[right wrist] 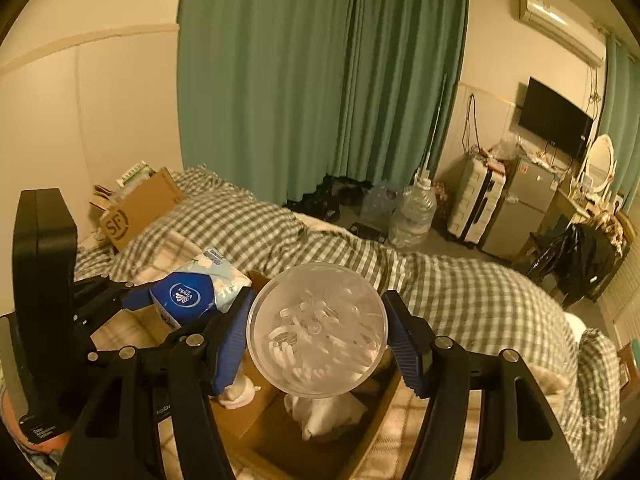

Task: Organize objects
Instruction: 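Carry the lid with the right tool while the left tool carries the blue tissue pack into the box, then grasp the black cup with the right tool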

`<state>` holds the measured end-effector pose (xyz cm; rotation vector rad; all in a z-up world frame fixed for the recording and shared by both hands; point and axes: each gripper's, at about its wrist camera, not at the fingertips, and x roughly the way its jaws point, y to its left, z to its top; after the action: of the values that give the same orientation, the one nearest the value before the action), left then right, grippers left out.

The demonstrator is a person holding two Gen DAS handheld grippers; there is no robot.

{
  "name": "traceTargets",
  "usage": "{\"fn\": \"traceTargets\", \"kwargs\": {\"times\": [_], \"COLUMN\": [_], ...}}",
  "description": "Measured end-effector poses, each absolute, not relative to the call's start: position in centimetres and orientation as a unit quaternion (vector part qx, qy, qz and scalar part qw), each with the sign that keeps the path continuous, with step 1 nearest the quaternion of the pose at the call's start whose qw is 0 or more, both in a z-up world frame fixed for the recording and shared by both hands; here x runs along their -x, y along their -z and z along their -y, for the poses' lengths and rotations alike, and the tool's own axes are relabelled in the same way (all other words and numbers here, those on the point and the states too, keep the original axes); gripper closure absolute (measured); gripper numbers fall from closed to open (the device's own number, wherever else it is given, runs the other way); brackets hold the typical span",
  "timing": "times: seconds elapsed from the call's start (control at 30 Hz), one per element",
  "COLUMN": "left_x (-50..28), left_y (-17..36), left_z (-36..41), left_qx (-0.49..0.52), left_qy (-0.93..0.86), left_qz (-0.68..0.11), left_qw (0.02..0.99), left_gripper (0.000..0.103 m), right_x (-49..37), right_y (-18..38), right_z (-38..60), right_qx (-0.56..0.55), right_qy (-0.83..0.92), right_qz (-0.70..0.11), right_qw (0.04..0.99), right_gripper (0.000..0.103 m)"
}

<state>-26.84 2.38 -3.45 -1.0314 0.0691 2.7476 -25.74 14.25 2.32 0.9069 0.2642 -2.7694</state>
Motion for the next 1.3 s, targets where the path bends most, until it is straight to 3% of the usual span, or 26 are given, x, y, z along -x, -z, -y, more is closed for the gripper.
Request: {"fn": "traceTargets", "kwargs": {"times": [0.17, 0.23, 0.27, 0.3, 0.37, 0.83, 1.07, 1.3], "left_x": [27.8, 27.7, 27.4, 27.2, 25.9, 13.5, 9.1, 9.2], "left_y": [6.0, 6.2, 6.1, 6.0, 5.3, 0.9, 3.5, 8.4], "left_z": [-3.2, -3.7, -4.0, -4.1, -4.5, -0.3, 1.4, 2.1], "left_qx": [0.365, 0.367, 0.365, 0.363, 0.348, 0.317, 0.319, 0.353], "left_qy": [-0.924, -0.922, -0.923, -0.924, -0.931, -0.945, -0.946, -0.935], "left_qz": [-0.027, -0.036, -0.044, -0.05, -0.065, -0.039, -0.025, -0.041], "left_qw": [0.111, 0.116, 0.118, 0.114, 0.093, 0.064, 0.043, 0.017], "left_gripper": [0.05, 0.044, 0.035, 0.019, 0.009, 0.0, 0.0, 0.0], "right_x": [27.3, 27.3, 27.1, 26.9, 25.8, 11.2, 7.2, 8.8], "right_y": [1.2, 1.6, 1.4, 1.1, -0.2, -5.5, 0.1, 8.2], "right_z": [-15.7, -16.0, -16.1, -16.2, -16.6, -20.0, -17.8, -15.6], "right_qx": [-0.325, -0.326, -0.318, -0.312, -0.294, -0.269, -0.309, -0.392], "right_qy": [0.937, 0.937, 0.94, 0.942, 0.948, 0.958, 0.945, 0.912], "right_qz": [-0.066, -0.07, -0.075, -0.077, -0.076, -0.089, -0.084, -0.099], "right_qw": [0.109, 0.105, 0.1, 0.095, 0.091, 0.038, 0.067, 0.074], "right_gripper": [0.04, 0.04, 0.037, 0.026, 0.018, 0.013, 0.013, 0.013]}}
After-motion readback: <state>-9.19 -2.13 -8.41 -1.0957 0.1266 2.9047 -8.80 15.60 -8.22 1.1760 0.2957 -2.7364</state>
